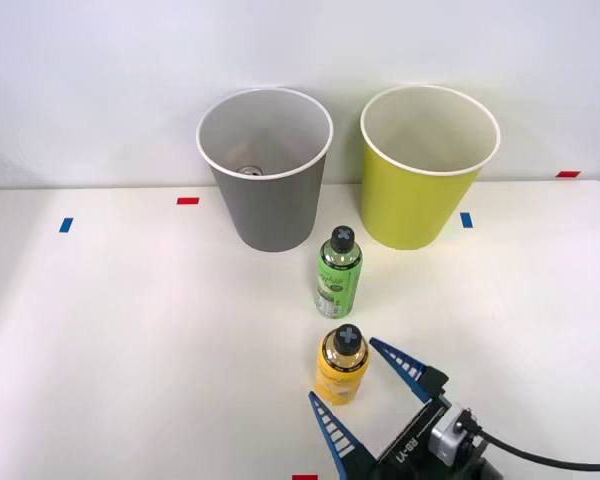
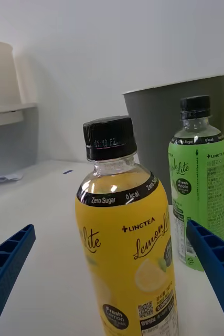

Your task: Put cans in the gray bin, plastic bottles in the light green bin

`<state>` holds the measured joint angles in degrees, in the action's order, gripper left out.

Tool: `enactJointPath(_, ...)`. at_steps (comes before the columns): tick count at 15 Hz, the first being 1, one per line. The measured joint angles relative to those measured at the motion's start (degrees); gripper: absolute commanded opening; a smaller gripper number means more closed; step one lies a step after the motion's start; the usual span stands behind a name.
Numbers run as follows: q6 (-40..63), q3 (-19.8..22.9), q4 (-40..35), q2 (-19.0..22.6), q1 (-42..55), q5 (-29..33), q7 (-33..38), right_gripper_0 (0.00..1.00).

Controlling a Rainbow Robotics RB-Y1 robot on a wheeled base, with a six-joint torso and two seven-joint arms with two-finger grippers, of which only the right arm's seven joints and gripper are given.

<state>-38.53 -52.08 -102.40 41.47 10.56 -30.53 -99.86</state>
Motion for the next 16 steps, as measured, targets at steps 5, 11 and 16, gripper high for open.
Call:
enactJointPath(5,3.3,-0.06,0.0,-1.16,-1.73,-6.62,-7.38,1.0)
enactJointPath(11,3.61,-0.56,0.0,-1.26,-2.44,-7.18,-8.22,1.0)
enactJointPath(16,4.0,-0.5,0.0,-1.1,-2.91,-7.93,-9.23,1.0)
